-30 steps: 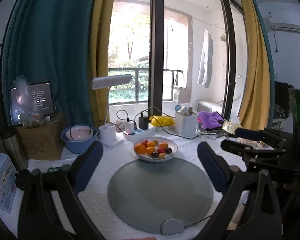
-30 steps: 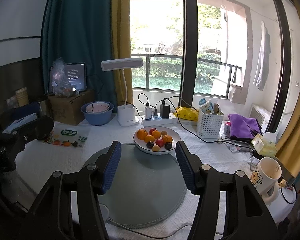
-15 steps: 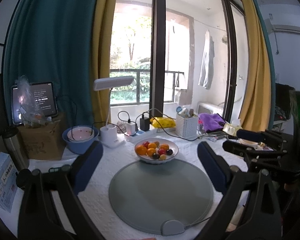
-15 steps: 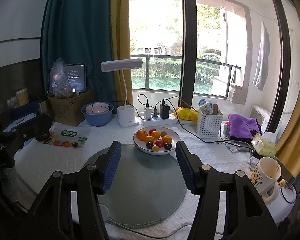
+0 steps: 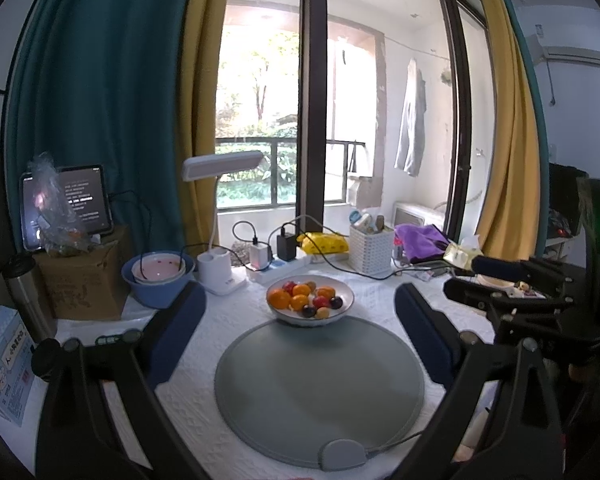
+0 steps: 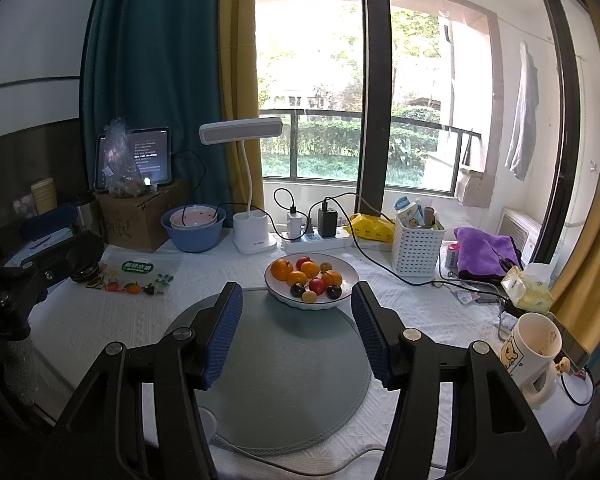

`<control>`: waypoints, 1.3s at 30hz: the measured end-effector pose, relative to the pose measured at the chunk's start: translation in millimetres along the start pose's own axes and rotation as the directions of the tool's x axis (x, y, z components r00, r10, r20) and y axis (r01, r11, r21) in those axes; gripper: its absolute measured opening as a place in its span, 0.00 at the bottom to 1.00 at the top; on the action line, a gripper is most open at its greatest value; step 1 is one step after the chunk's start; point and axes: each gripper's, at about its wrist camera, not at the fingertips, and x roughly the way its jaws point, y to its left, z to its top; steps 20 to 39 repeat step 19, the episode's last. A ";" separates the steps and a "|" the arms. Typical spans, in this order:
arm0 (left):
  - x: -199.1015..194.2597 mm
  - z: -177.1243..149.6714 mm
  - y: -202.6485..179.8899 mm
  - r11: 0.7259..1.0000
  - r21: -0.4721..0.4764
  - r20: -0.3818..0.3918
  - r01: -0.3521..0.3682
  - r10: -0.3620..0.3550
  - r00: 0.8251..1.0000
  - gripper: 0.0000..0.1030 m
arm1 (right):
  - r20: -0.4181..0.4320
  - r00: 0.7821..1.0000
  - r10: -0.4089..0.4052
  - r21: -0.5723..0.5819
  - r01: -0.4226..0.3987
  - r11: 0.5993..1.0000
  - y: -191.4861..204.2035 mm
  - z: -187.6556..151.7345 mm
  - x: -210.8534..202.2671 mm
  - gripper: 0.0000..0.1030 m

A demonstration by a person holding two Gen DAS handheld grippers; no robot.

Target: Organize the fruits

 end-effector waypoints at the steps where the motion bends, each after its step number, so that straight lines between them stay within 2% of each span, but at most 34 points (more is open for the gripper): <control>1: -0.2 0.3 -0.8 1.000 0.002 0.000 0.000 0.000 1.000 0.93 | 0.000 1.000 -0.001 0.000 0.001 1.000 -0.5 -0.1 -0.1 0.58; 10: 0.9 1.8 -3.8 1.000 0.009 0.001 0.007 -0.007 1.000 0.93 | 0.004 1.000 -0.007 0.008 0.007 1.000 -3.1 0.0 -1.8 0.58; 19: -5.5 2.2 -8.1 0.999 0.035 0.035 0.022 -0.023 0.999 0.93 | 0.007 1.000 -0.006 0.005 0.006 1.000 -3.3 -1.1 -3.5 0.58; 39: -5.5 2.2 -8.1 0.999 0.035 0.035 0.022 -0.023 0.999 0.93 | 0.007 1.000 -0.006 0.005 0.006 1.000 -3.3 -1.1 -3.5 0.58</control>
